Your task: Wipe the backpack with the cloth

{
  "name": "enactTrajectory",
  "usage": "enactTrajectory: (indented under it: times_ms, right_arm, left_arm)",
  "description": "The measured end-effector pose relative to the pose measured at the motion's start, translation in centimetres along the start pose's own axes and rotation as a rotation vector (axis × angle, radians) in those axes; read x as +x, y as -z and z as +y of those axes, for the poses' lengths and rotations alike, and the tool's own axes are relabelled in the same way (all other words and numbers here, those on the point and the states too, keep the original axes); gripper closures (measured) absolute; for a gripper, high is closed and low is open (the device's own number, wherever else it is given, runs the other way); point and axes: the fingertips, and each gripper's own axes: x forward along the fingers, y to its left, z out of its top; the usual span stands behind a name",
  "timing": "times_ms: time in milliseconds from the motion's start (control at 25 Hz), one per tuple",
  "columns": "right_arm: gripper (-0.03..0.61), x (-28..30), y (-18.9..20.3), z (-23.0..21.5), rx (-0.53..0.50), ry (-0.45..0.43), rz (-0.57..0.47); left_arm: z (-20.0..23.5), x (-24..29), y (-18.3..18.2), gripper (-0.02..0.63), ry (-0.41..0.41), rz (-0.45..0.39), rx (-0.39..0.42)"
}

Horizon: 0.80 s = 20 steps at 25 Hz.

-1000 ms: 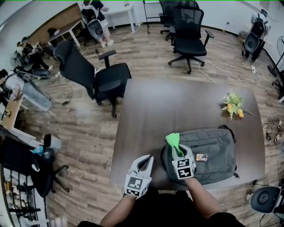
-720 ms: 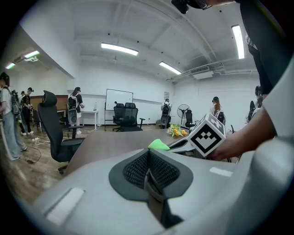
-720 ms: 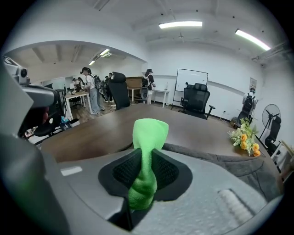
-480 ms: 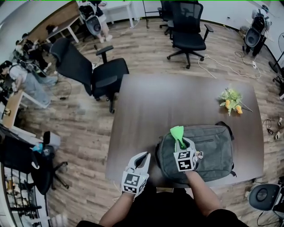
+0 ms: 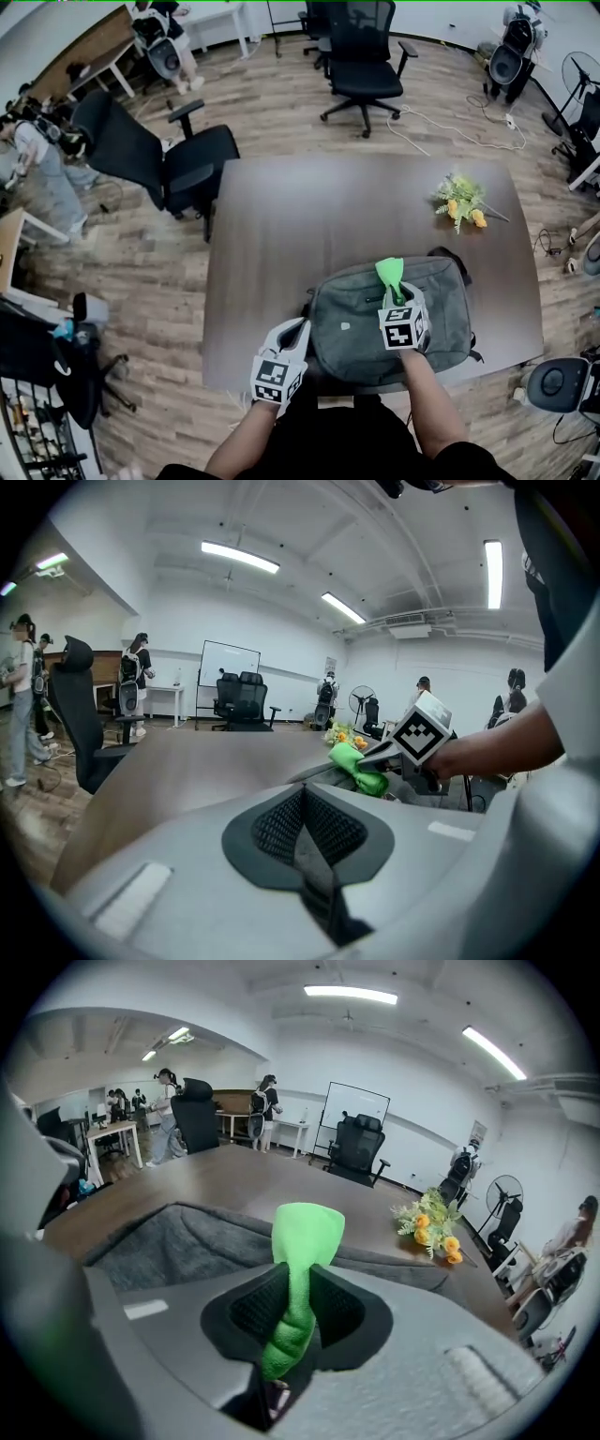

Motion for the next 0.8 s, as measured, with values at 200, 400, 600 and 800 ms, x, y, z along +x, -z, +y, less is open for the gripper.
enactTrajectory:
  times_ms: [200, 400, 600, 800]
  right_arm:
    - [0.505, -0.1, 0.9, -3.1, -0.052, 0.053, 0.052]
    - [0.505, -0.5, 1.5, -5.6, -0.071, 0.113, 0.080]
    - [0.505, -1.4, 2.2, -8.6, -0.063, 0.174, 0.106]
    - [0.506, -2.5, 2.3, -11.9, -0.071, 0.240, 0.108]
  left_arm:
    - [-0.4, 0.4, 0.3, 0.597, -0.007, 0.021, -0.011]
    - [-0.8, 0.7, -0.2, 0.597, -0.005, 0.010, 0.000]
    - [-1.0, 0.7, 0.4, 0.596, 0.011, 0.028, 0.009]
    - [-1.8, 1.0, 0.9, 0.595, 0.040, 0.032, 0.023]
